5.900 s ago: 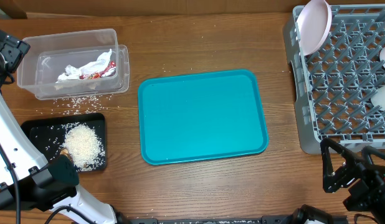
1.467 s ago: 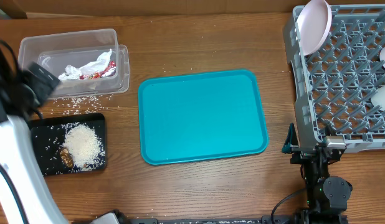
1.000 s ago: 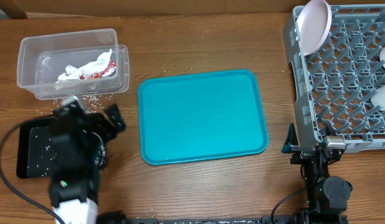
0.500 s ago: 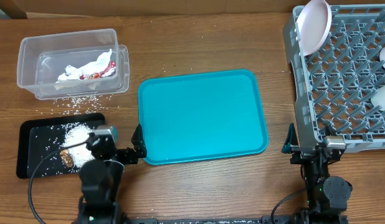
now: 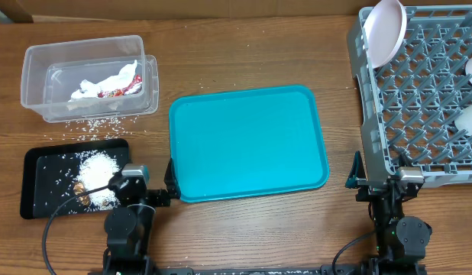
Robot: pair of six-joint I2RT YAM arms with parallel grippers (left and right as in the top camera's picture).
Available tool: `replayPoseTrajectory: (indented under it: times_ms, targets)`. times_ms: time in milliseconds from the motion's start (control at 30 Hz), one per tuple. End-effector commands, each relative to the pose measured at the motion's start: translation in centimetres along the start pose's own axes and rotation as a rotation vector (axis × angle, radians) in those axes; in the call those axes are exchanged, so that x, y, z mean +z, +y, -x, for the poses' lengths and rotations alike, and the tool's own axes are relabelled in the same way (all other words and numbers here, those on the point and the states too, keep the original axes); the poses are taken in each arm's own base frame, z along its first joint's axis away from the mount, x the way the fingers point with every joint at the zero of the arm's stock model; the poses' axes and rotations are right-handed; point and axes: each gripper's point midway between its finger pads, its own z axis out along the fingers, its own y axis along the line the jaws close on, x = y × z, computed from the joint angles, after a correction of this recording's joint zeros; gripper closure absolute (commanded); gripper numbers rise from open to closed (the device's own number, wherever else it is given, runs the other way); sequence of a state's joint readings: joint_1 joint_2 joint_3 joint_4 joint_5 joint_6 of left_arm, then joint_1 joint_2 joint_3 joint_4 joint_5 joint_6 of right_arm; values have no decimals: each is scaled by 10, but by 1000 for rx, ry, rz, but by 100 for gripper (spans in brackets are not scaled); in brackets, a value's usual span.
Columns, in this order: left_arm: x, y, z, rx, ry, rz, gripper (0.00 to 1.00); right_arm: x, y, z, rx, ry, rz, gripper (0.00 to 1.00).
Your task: Sort waste into correct bins and load items into the dishwasher
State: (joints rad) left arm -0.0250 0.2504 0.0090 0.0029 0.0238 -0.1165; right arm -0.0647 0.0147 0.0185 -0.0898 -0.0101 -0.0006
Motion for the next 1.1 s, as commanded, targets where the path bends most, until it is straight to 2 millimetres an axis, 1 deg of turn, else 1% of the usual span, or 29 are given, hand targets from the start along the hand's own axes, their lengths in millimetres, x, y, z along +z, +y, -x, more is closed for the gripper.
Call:
replayPoseTrajectory:
  times_ms: [0, 67, 167, 267, 500, 767, 1067]
  targets:
    - [-4, 6, -7, 80, 17, 31, 0, 0, 0, -1, -8, -7, -4, 0]
    - [-6, 4, 1, 97, -19, 25, 0, 0, 0, -1, -8, -7, -4, 0]
    - [-8, 3, 7, 118, -46, 23, 0, 0, 0, -1, -8, -7, -4, 0]
    - [-10, 3, 12, 118, -69, 24, 0, 0, 0, -1, -8, -7, -4, 0]
    - [-18, 1, 33, 119, -164, 21, 0, 0, 0, -1, -8, -7, -4, 0]
    - [-18, 7, 33, 145, -163, 48, 0, 0, -1, -1, -8, -7, -4, 0]
    - [-18, 6, 33, 145, -164, 44, 0, 0, 0, -1, -8, -7, -4, 0]
